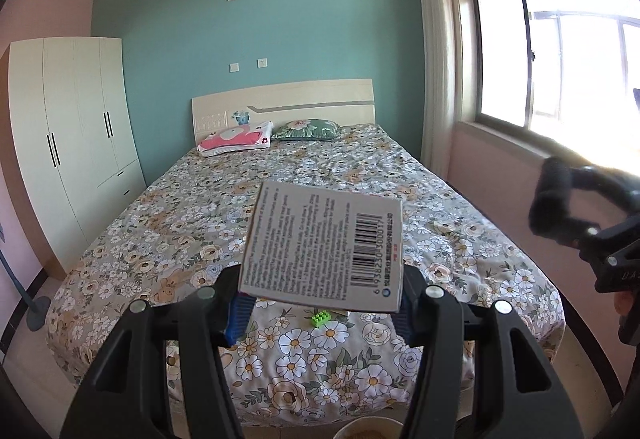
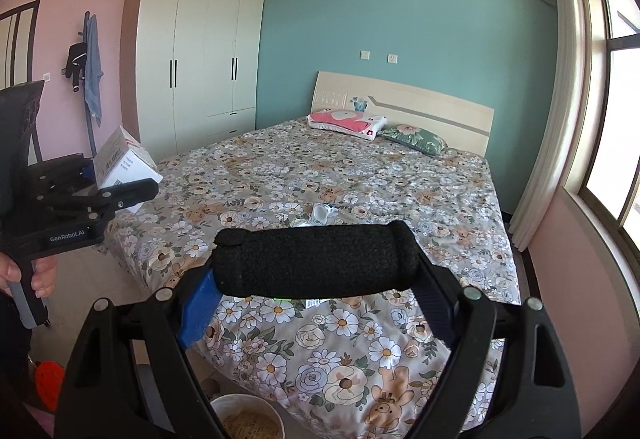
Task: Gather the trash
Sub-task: 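Carry the white box with the left gripper over the white bin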
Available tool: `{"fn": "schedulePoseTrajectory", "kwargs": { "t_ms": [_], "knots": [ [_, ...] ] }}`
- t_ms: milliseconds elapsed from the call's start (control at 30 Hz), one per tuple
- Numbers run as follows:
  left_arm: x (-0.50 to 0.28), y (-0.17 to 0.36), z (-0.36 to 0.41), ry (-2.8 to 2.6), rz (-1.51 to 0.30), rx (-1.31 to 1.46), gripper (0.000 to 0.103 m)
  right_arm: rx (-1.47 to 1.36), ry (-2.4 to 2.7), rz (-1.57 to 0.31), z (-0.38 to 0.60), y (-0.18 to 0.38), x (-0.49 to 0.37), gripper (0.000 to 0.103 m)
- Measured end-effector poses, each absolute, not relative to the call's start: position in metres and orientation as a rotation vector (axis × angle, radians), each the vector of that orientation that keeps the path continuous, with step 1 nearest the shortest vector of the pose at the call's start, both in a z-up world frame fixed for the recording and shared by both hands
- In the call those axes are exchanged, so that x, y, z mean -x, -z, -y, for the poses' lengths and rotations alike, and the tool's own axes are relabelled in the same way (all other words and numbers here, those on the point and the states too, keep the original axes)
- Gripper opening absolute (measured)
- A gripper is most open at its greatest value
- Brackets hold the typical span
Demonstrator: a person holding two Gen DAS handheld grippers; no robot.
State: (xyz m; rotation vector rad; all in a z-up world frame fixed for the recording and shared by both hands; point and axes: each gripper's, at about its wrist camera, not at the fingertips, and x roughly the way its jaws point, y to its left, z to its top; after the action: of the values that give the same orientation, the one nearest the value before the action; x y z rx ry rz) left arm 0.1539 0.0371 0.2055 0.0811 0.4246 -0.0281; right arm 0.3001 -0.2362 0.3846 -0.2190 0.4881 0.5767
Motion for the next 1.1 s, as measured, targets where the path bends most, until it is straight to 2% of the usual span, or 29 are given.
{"fn": "schedulePoseTrajectory", "kwargs": {
  "t_ms": [233, 667, 1100],
  "knots": [
    [-0.122, -0.201, -0.029, 0.068, -0.421, -0.125, 0.058, 0.241, -0.603, -0.478, 0.246, -0.387, -0.257, 0.083],
    [-0.076, -0.166, -0.016, 0.189, -0.449, -0.173, 0.058, 0.276, -0.672, -0.494, 0.251, -0.361, -0.199, 0.083],
    [-0.083, -0.085, -0.031, 0.229, -0.621, -0.148, 0.058, 0.284, -0.713, -0.628, 0.244, -0.28, -0.201, 0.083]
  ]
}}
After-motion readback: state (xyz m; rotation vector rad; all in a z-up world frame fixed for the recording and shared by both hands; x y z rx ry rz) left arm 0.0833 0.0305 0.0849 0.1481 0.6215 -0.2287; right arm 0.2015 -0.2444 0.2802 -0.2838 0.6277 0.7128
